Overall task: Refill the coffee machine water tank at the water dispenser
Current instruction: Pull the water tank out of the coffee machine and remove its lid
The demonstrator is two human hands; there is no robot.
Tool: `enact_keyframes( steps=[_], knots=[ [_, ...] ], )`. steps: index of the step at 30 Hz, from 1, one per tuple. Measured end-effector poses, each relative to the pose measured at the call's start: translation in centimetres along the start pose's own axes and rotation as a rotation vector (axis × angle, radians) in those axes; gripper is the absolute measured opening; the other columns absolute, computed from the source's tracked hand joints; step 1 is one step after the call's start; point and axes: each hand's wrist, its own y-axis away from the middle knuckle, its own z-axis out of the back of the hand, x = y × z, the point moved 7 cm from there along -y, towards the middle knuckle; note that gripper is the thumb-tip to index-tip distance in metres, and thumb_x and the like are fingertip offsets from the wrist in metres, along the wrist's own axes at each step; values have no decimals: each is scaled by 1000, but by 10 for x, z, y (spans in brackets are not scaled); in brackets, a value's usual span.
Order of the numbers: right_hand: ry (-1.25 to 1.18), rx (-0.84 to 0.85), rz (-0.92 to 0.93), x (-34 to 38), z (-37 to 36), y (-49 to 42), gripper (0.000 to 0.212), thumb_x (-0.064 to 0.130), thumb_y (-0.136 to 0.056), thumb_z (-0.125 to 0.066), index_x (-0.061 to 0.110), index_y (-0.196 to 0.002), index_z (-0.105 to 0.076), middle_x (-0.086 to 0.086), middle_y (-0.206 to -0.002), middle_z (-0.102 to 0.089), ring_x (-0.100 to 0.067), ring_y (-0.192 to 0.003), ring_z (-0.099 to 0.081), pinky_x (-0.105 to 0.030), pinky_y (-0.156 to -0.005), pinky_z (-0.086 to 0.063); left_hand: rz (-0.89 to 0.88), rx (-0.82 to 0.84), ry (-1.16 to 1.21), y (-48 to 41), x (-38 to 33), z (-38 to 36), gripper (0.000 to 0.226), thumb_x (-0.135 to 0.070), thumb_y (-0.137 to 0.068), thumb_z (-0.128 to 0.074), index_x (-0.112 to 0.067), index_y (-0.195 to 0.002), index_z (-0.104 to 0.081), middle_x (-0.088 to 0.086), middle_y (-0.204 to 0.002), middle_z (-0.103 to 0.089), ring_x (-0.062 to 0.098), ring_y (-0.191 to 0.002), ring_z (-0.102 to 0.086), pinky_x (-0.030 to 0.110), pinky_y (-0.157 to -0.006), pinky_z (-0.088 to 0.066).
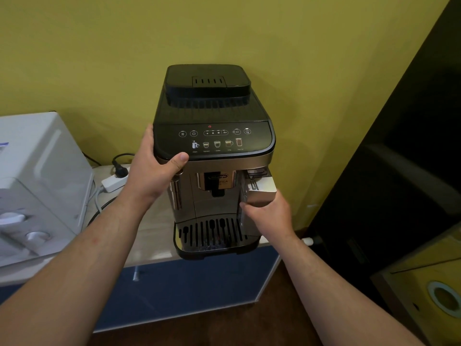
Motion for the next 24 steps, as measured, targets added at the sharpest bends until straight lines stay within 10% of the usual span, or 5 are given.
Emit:
enact_keyframes(
  steps=[24],
  knots=[
    [32, -14, 0, -9, 11, 28, 75, 38, -68, -85, 10, -126, -46, 19, -83, -46, -6, -82, -53, -7, -51, -36, 12, 7, -29, 6, -12, -2, 87, -39, -83, -75, -27, -154, -27, -4, -144, -54, 13, -131, -52, 44, -112, -42]
  ],
)
